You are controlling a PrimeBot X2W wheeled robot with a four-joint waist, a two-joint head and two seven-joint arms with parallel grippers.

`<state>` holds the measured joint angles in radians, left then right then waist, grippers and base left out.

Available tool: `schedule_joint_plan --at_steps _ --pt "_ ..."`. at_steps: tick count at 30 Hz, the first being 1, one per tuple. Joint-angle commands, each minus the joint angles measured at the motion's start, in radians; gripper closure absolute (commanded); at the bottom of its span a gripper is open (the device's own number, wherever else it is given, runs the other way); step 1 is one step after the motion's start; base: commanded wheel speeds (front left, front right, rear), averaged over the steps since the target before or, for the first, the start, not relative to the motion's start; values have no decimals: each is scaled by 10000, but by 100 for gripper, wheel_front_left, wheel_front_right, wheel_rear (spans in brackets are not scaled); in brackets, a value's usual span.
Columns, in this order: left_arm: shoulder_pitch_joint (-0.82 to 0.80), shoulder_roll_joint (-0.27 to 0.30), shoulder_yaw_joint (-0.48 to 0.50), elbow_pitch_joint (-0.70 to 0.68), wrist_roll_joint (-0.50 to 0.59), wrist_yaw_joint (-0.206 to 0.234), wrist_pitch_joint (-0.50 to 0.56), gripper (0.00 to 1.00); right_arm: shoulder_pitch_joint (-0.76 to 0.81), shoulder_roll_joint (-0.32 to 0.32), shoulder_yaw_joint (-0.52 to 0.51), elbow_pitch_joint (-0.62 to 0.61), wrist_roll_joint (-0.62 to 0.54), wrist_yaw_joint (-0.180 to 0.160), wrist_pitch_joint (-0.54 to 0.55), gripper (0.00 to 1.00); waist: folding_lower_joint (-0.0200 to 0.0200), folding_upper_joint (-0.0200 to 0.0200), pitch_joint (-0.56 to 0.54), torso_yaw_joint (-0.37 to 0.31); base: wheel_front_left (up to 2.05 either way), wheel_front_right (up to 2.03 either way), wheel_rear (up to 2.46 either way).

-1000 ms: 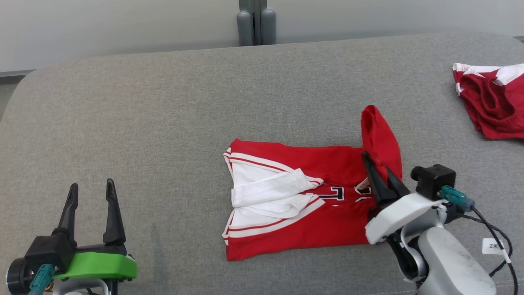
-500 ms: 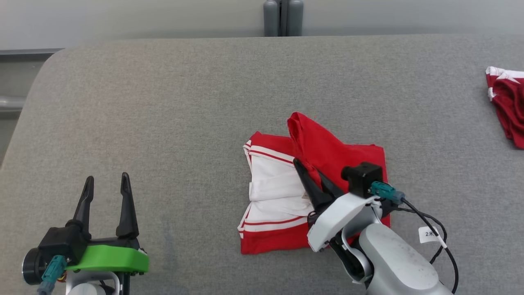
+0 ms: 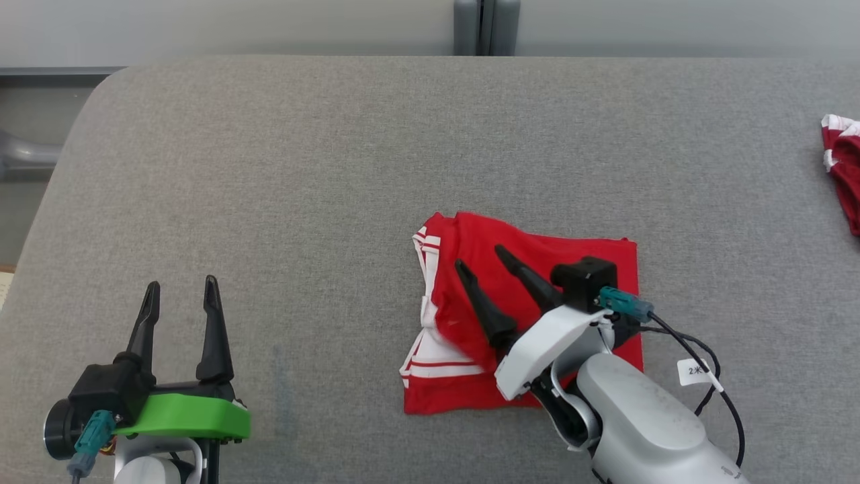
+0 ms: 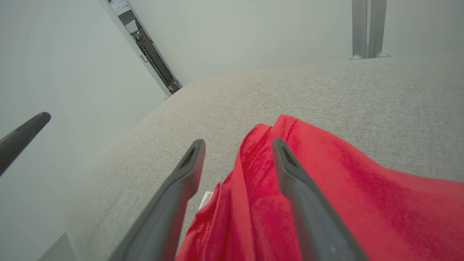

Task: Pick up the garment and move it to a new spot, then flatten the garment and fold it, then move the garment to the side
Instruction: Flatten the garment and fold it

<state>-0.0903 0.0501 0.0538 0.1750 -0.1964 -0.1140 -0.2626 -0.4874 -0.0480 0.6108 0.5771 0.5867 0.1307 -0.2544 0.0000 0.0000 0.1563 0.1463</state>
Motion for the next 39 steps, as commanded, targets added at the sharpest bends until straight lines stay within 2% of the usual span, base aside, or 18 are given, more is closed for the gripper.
schedule_joint_plan --at_steps 1,6,14,19,25,39 --pt "25 14 29 21 -27 41 -24 0 -125 -47 -229 85 -272 1 -85 0 0 0 -99 -143 0 0 0" --pt "172 14 153 -14 65 44 -24 0 261 -565 -1564 -493 -1010 -1 -105 0 0 0 -289 -468 0 0 0" --pt "405 15 390 -49 258 -2 -24 0 1797 -1552 -3717 -2500 -2457 -1 -106 0 0 0 -543 -979 0 0 0" --pt "562 15 514 -92 422 -45 -24 0 2944 -1502 -4446 -3540 -3062 1 -107 0 0 0 -684 -1234 0 0 0" --pt "793 15 592 -159 557 -71 -24 0 4128 -1151 -4922 -4395 -3545 -1 -107 0 0 0 -864 -1430 0 0 0" --pt "1521 16 435 -519 776 -154 -24 0 5302 -873 -5482 -4841 -3756 1 -108 0 0 0 -1375 -1358 0 0 0"
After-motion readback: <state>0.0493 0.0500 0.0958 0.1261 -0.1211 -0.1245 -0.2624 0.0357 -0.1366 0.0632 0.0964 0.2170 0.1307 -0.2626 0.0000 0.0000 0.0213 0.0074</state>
